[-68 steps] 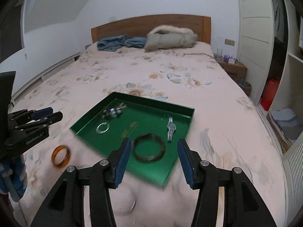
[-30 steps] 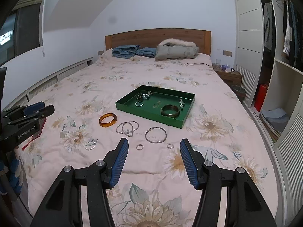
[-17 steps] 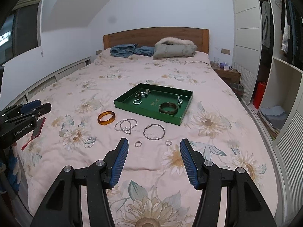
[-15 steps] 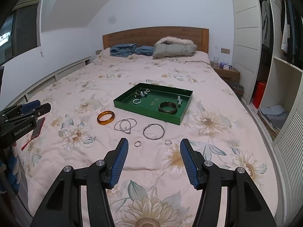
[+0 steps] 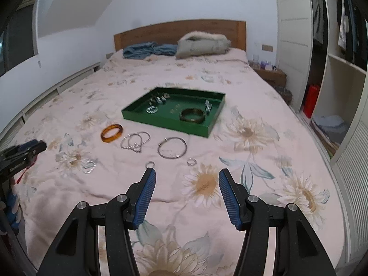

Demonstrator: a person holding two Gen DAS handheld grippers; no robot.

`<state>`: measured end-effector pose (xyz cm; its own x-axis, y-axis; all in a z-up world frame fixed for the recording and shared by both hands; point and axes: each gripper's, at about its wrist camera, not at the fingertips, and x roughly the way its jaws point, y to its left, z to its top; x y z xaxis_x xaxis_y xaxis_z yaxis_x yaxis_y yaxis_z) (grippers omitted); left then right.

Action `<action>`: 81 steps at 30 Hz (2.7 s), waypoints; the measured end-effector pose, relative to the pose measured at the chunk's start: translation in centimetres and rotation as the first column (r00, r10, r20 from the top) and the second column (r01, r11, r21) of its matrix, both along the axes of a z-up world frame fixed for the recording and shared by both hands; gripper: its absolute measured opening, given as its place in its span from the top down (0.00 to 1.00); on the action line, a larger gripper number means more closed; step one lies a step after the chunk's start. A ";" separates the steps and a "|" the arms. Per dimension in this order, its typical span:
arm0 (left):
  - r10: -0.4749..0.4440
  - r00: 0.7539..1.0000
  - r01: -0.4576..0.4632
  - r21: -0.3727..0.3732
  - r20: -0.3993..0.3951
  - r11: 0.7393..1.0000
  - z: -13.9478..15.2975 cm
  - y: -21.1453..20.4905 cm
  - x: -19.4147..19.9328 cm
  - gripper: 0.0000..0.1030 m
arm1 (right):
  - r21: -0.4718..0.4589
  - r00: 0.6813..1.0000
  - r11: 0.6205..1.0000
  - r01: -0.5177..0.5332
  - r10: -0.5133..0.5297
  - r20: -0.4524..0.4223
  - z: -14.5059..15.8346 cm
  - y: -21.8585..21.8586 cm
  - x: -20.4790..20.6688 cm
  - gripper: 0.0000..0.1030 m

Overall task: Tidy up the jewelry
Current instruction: 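Grasp the second twisted silver hoop with the left gripper while the right grasps a small silver ring, then carry the hoop over the tray with the left gripper while the right drops the ring inside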

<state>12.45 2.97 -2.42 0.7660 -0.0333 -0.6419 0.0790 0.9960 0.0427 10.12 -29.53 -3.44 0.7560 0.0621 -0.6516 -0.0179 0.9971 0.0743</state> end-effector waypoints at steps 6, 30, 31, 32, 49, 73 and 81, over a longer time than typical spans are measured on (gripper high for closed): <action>-0.094 0.989 0.085 -0.083 -0.113 0.993 -4.3 0.4 2.1 0.58 | 0.021 0.998 1.000 0.004 -0.003 -0.069 -3.7 -0.5 2.8 0.45; -0.190 0.958 0.170 -0.107 -0.216 0.980 -11.9 -3.4 8.9 0.61 | -0.008 0.986 0.998 -0.056 0.054 -0.160 -11.2 0.3 13.5 0.55; -0.192 0.958 0.171 -0.111 -0.213 0.979 -11.9 -3.4 8.9 0.61 | -0.010 0.985 0.998 -0.056 0.053 -0.164 -11.4 0.3 13.7 0.56; -0.194 0.959 0.174 -0.112 -0.209 0.978 -11.9 -3.4 8.8 0.62 | -0.015 0.984 0.998 -0.057 0.054 -0.169 -11.7 0.3 14.0 0.59; -0.187 0.973 0.167 -0.144 -0.139 0.975 -9.1 -2.4 6.9 0.63 | 0.010 0.993 0.999 -0.051 0.051 -0.106 -8.8 0.1 9.5 0.80; -0.273 0.948 0.249 -0.156 -0.160 0.956 -4.7 -13.9 27.0 0.63 | 0.065 0.995 0.996 -0.065 0.070 -0.070 -4.4 -1.4 26.8 0.80; -0.284 0.932 0.267 -0.101 -0.225 0.958 -8.5 -16.4 29.7 0.63 | 0.002 0.977 0.990 -0.140 0.139 -0.161 -8.5 0.1 30.7 0.80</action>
